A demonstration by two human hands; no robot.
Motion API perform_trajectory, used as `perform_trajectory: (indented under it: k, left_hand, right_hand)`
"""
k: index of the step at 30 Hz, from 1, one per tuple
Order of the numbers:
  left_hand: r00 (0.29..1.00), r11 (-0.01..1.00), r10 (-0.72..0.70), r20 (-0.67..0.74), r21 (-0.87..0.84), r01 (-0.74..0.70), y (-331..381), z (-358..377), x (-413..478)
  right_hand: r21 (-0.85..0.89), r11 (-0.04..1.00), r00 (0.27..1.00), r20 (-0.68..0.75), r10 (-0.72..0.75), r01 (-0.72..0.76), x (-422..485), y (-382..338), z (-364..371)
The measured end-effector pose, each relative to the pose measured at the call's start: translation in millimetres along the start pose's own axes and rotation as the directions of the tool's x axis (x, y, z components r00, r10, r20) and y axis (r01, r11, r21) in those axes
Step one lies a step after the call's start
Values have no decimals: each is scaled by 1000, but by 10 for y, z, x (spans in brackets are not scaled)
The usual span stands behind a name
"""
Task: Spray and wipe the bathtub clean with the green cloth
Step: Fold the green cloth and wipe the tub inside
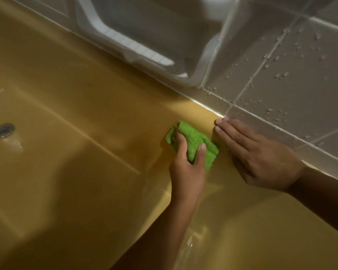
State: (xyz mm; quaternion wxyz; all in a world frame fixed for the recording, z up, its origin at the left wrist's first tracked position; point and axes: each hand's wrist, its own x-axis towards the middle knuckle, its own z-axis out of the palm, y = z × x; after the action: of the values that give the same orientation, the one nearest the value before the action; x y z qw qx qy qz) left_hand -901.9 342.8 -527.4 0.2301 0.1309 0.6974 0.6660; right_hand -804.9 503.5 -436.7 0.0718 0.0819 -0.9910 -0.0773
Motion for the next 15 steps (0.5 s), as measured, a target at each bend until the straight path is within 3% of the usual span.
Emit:
perform_trajectory:
  k: [7, 11, 12, 15]
  left_hand:
    - [973, 947, -230, -6, 228, 225, -951, -36, -90]
    - [908, 878, -419, -8, 249, 408, -1409, -11, -77]
    - [886, 866, -462, -30, 200, 458, -1475, 19, -67]
    - [855, 838, -519, -21, -209, 504, -1439, 118, -79]
  right_hand:
    - [-30, 1000, 1000, -11, -5, 5, -12, -3, 21]
    - [-31, 999, 1000, -13, 11, -12, -36, 5, 65]
    - [-29, 1000, 1000, -22, 10, -10, -35, 7, 68]
    - [-20, 1000, 1000, -9, 18, -18, -57, 7, 64]
